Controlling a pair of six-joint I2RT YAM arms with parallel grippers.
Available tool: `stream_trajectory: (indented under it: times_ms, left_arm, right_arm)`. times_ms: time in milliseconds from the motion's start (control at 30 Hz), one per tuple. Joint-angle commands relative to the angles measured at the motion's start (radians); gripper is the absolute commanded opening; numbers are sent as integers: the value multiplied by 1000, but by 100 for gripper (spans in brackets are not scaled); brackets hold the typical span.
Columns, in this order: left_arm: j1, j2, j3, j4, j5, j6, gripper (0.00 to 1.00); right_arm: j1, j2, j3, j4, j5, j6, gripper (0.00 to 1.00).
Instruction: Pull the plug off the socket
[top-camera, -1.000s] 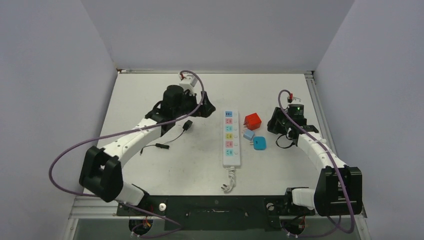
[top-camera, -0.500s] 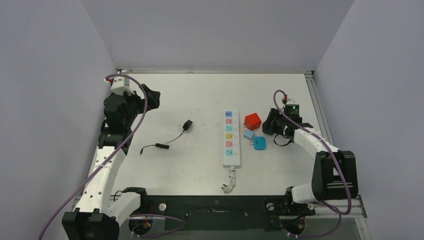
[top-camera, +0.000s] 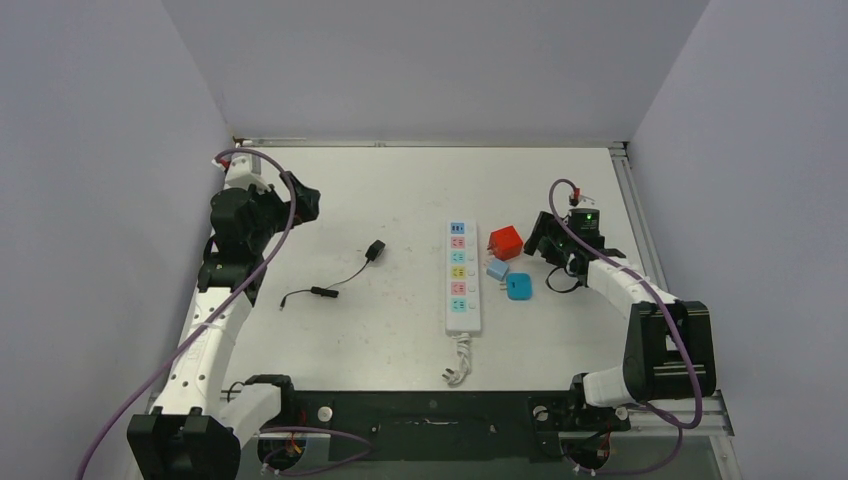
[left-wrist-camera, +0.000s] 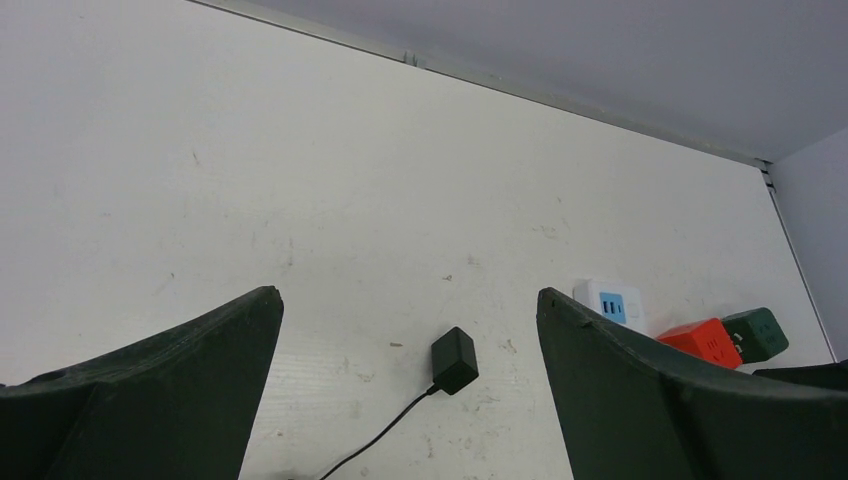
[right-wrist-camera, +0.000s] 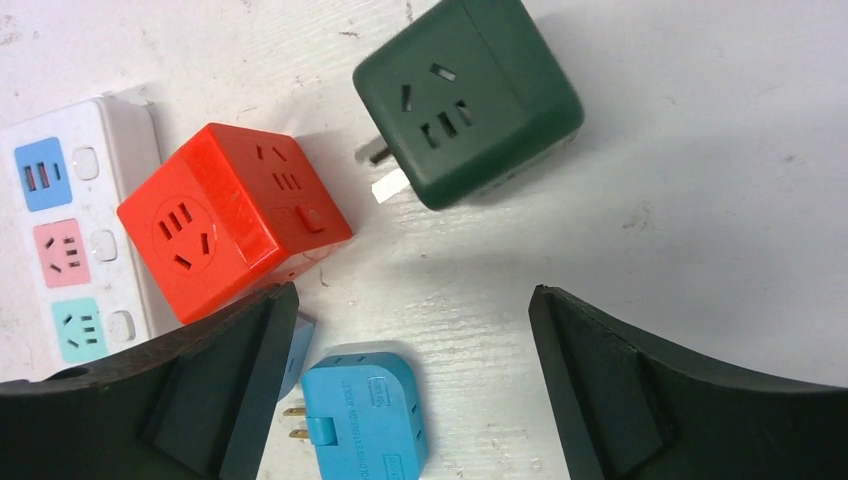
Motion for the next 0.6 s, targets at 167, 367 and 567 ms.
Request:
stream_trajectory:
  times_ms: [167, 367, 567]
  left_arm:
    - [-4, -51, 66, -133, -266, 48, 96]
    - [-106, -137, 78, -168, -464, 136, 96]
    - [-226, -269, 4, -126, -537, 202, 96]
  right_arm:
    - [-3, -121, 54, -30, 120, -5, 90]
    - [58, -274, 85, -27, 229, -45, 90]
    - [228, -446, 27, 117, 397, -143, 90]
